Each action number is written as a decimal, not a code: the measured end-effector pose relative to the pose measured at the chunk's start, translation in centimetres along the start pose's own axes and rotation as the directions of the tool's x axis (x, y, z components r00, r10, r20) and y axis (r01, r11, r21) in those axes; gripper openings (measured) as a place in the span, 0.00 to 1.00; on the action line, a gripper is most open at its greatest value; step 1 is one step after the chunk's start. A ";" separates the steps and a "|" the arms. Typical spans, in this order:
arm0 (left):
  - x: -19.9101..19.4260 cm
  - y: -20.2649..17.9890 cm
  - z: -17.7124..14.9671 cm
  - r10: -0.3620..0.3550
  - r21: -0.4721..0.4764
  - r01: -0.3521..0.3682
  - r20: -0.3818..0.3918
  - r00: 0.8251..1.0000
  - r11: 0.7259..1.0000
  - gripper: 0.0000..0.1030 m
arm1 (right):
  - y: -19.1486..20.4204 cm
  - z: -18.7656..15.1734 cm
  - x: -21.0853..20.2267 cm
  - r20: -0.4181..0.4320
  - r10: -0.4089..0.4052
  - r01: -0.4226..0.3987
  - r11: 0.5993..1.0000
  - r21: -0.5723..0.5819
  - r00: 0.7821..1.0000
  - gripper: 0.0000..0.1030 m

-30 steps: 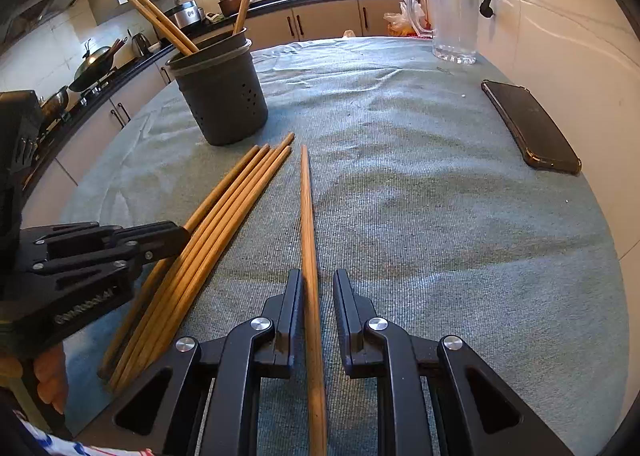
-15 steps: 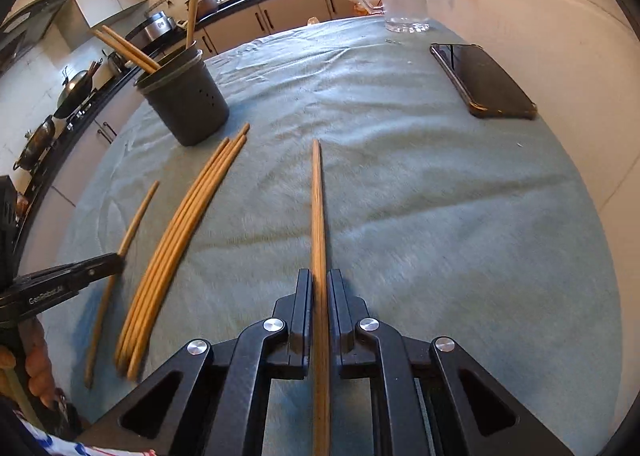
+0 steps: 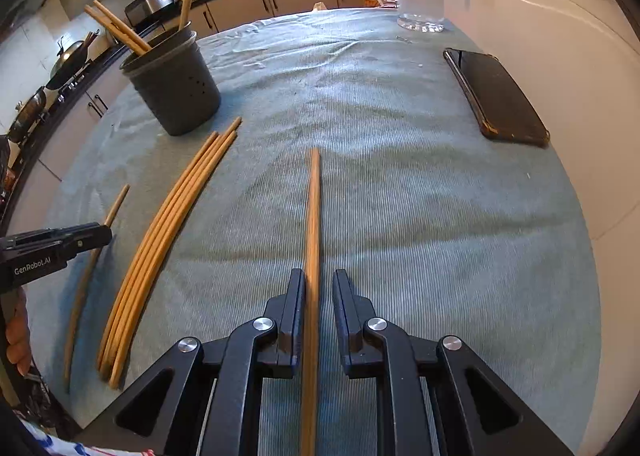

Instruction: Organize utensils

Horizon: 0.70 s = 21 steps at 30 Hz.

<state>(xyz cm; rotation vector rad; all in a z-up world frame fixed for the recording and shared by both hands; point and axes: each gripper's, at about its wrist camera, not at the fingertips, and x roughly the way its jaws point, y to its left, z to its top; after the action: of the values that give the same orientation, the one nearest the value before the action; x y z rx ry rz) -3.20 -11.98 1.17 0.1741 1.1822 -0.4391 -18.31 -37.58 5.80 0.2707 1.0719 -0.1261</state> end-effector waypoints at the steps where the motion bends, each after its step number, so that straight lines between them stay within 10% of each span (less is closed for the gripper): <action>1: 0.1 0.1 0.4 0.007 -0.003 -0.007 0.002 1.000 1.000 0.22 | 0.0 0.3 0.2 -0.002 -0.002 0.002 1.000 -0.002 1.000 0.14; 15: 2.0 -1.2 3.3 0.047 0.035 -0.049 0.060 0.997 0.998 0.24 | 1.5 5.6 3.6 -0.009 -0.094 0.093 0.991 -0.091 0.996 0.14; 17: 2.1 -1.1 3.1 0.059 0.049 -0.063 0.079 0.995 0.997 0.05 | 1.7 5.6 3.6 0.000 -0.104 0.104 0.990 -0.096 0.995 0.10; 21: 1.2 -0.1 2.3 0.025 0.003 -0.025 0.082 0.996 1.000 0.05 | 1.3 5.5 3.4 0.014 -0.078 0.078 0.994 -0.073 0.997 0.06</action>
<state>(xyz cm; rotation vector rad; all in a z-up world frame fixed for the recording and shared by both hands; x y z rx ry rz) -0.93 -13.19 0.97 0.1721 1.0978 -0.4228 -11.74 -37.77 5.52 0.1620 1.0741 -0.1579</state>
